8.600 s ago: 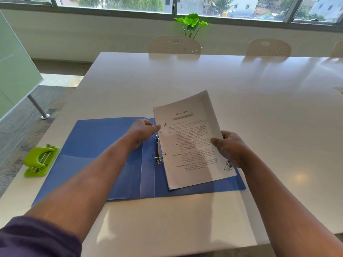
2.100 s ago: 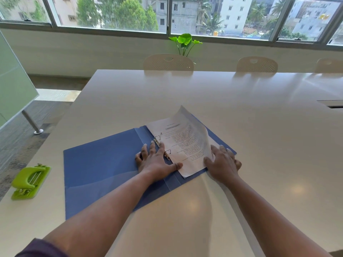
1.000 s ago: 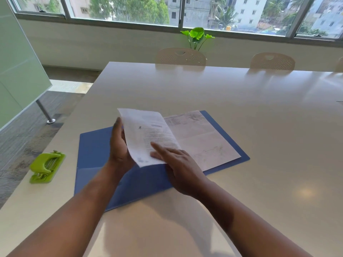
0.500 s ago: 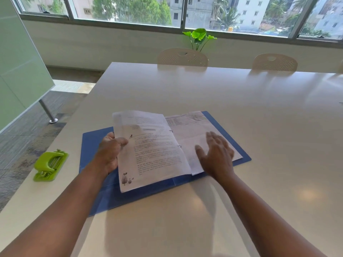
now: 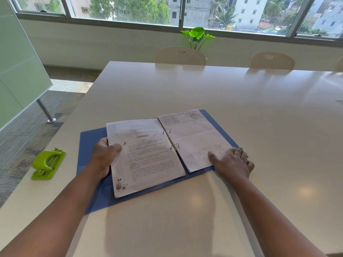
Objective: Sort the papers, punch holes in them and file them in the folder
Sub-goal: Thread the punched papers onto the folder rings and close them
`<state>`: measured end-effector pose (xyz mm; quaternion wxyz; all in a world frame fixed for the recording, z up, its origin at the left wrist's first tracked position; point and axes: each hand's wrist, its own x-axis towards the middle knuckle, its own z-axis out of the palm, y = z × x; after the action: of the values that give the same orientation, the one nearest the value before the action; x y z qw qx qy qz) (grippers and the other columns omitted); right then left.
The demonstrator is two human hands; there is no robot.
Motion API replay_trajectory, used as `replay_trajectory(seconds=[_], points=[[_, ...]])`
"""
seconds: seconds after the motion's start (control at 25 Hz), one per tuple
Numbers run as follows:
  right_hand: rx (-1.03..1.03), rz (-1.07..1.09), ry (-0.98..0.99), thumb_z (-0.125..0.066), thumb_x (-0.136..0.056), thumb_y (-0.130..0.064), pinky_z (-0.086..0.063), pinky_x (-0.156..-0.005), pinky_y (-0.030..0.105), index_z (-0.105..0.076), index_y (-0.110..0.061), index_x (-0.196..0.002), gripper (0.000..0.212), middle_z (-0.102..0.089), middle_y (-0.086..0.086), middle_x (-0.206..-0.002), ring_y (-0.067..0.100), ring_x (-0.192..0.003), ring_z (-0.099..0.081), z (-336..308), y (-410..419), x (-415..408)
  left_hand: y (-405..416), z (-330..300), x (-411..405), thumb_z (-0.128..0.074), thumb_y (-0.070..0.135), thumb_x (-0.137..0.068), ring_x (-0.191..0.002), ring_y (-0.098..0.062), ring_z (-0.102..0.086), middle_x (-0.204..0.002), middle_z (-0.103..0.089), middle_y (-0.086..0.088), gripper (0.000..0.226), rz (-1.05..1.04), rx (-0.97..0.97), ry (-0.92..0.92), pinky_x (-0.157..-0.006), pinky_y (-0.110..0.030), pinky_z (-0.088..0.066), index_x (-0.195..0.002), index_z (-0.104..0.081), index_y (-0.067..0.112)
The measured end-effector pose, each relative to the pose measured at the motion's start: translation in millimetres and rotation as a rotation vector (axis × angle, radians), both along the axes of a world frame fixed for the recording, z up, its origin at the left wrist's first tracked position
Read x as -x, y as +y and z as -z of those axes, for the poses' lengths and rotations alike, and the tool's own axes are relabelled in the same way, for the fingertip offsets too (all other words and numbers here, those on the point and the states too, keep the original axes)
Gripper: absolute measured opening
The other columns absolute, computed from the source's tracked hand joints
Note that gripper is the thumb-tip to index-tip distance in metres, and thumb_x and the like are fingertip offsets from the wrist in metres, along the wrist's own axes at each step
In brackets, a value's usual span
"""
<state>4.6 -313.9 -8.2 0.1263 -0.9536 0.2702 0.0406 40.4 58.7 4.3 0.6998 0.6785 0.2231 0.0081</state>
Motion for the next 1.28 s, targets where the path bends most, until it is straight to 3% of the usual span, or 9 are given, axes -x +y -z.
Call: replay_trajectory(seconds=[0.24, 0.4, 0.52, 0.64, 0.76, 0.92, 1.0, 1.08, 1.28], points=[[0.043, -0.004, -0.068, -0.028, -0.096, -0.062, -0.017, -0.120, 0.053, -0.021, -0.003, -0.159, 0.087, -0.012, 0.017, -0.170, 0.033, -0.156, -0.012, 8.4, 0.8, 3.9, -2.8, 3.8, 2.9, -0.062, 0.002, -0.089, -0.092, -0.028, -0.069, -0.103, -0.068, -0.003, 0.029, -0.030, -0.137, -0.034, -0.071, -0.039, -0.058, -0.112, -0.053, 0.018], [-0.001, -0.071, -0.077, -0.026, -0.101, -0.049, -0.012, -0.119, 0.058, -0.030, -0.019, -0.158, 0.064, -0.013, 0.015, -0.170, 0.034, -0.156, -0.008, 8.0, -0.9, 5.7, -7.4, 2.1, 5.2, -0.061, 0.004, -0.090, -0.087, -0.022, -0.067, -0.105, -0.067, -0.002, 0.032, -0.041, -0.167, -0.061, -0.069, -0.036, -0.056, -0.117, -0.051, 0.018], [-0.053, -0.115, -0.216, -0.035, -0.099, -0.036, -0.010, -0.118, 0.057, -0.037, -0.028, -0.154, 0.056, -0.037, 0.010, -0.161, 0.029, -0.152, -0.023, 3.4, 0.8, 4.5, -10.7, 0.2, 7.2, -0.059, 0.003, -0.092, -0.082, -0.017, -0.064, -0.107, -0.065, -0.004, 0.035, -0.054, -0.177, -0.079, -0.060, -0.031, -0.050, -0.123, -0.049, 0.016], [-0.481, -0.061, -0.468, -0.049, -0.092, -0.021, -0.037, -0.109, 0.047, -0.041, -0.031, -0.150, 0.060, -0.065, 0.000, -0.119, 0.019, -0.108, -0.057, -21.3, 16.7, -0.7, -11.2, 1.2, 9.6, -0.057, 0.005, -0.094, -0.086, -0.017, -0.064, -0.115, -0.061, -0.004, 0.053, -0.044, -0.204, -0.094, -0.060, -0.031, -0.051, -0.142, -0.039, 0.017], [-0.902, 0.017, -0.661, -0.060, -0.092, -0.007, -0.055, -0.074, 0.018, -0.038, -0.028, -0.152, 0.067, -0.060, -0.005, -0.083, 0.006, -0.073, -0.058, -41.8, 31.9, -2.1, -11.0, 2.2, 12.0, -0.054, 0.004, -0.095, -0.090, -0.019, -0.065, -0.116, -0.056, 0.002, 0.069, -0.018, -0.221, -0.122, -0.063, -0.033, -0.054, -0.154, -0.027, 0.028], [-1.065, -0.048, -0.807, -0.067, -0.092, -0.003, -0.059, -0.095, 0.036, -0.023, -0.027, -0.160, 0.085, -0.061, -0.023, -0.110, 0.003, -0.093, -0.068, -52.6, 53.5, -6.0, -6.9, 6.4, 9.2, -0.054, 0.004, -0.094, -0.089, -0.025, -0.070, -0.116, -0.070, -0.008, 0.030, -0.004, -0.166, -0.084, -0.069, -0.035, -0.058, -0.114, -0.069, 0.021], [-1.084, -0.149, -0.779, -0.066, -0.094, -0.004, -0.060, -0.084, 0.032, -0.012, -0.030, -0.163, 0.092, -0.065, -0.032, -0.101, 0.002, -0.088, -0.072, -57.9, 68.9, -4.5, -6.3, 7.3, 9.2, -0.057, 0.004, -0.094, -0.091, -0.032, -0.072, -0.108, -0.074, -0.011, 0.021, 0.008, -0.150, -0.057, -0.068, -0.036, -0.059, -0.093, -0.075, 0.015], [-1.084, -0.295, -0.718, -0.065, -0.096, -0.004, -0.063, -0.073, 0.033, -0.004, -0.034, -0.162, 0.095, -0.073, -0.024, -0.093, 0.010, -0.086, -0.076, -62.8, 87.0, 1.9, -5.7, 6.6, 10.3, -0.060, 0.011, -0.095, -0.085, -0.032, -0.072, -0.103, -0.075, -0.012, 0.017, 0.013, -0.131, -0.060, -0.066, -0.035, -0.058, -0.086, -0.075, 0.012], [-0.791, -0.675, -0.620, -0.063, -0.095, -0.018, -0.063, -0.076, 0.039, -0.018, -0.030, -0.161, 0.081, -0.075, 0.004, -0.111, 0.018, -0.091, -0.075, -51.9, 128.5, 12.4, -2.2, 6.2, 10.9, -0.041, 0.075, -0.093, -0.088, -0.032, -0.069, -0.104, -0.075, -0.007, 0.076, 0.008, -0.118, -0.073, -0.080, -0.047, -0.056, -0.077, -0.077, 0.010]])
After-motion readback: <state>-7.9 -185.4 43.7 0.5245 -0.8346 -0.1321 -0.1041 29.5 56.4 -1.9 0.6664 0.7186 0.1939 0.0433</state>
